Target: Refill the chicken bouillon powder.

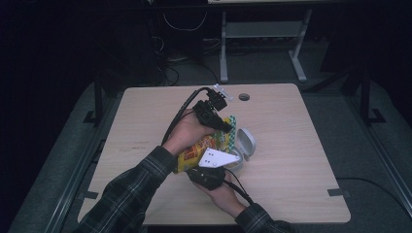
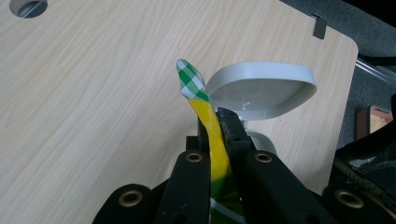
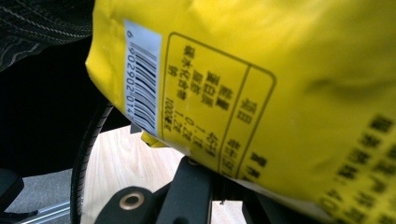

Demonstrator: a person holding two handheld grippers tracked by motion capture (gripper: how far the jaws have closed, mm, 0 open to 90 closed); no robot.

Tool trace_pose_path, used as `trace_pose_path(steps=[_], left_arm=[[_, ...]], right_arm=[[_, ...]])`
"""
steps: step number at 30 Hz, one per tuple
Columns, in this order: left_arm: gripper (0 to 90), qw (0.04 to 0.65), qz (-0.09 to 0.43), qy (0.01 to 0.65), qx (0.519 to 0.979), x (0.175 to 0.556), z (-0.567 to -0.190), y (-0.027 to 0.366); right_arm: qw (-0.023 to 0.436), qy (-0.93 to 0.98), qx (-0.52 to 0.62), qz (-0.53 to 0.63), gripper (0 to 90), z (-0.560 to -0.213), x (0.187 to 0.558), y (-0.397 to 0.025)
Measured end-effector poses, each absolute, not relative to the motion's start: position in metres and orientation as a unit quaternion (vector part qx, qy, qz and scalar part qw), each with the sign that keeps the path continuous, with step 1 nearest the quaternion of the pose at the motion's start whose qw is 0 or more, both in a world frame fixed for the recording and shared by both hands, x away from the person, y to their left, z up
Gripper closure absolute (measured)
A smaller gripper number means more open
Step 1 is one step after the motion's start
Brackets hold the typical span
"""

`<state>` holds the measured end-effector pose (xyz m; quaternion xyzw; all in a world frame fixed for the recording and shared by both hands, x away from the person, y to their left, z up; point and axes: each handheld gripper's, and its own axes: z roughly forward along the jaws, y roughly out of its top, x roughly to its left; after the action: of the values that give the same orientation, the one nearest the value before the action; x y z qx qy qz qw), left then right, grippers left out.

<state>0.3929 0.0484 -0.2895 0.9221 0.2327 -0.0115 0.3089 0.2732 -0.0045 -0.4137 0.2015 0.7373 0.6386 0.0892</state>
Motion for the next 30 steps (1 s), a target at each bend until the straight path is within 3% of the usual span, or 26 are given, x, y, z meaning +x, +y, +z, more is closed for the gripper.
trace_pose_path(steps=[30], left_arm=[[89.8,0.308,-0.009,0.230,0.923,0.3935,-0.2895,0.0476]], right_arm=[[0.084,0.735,0.207,0.640,90.0,-0.4133,0.2737,-0.0051]])
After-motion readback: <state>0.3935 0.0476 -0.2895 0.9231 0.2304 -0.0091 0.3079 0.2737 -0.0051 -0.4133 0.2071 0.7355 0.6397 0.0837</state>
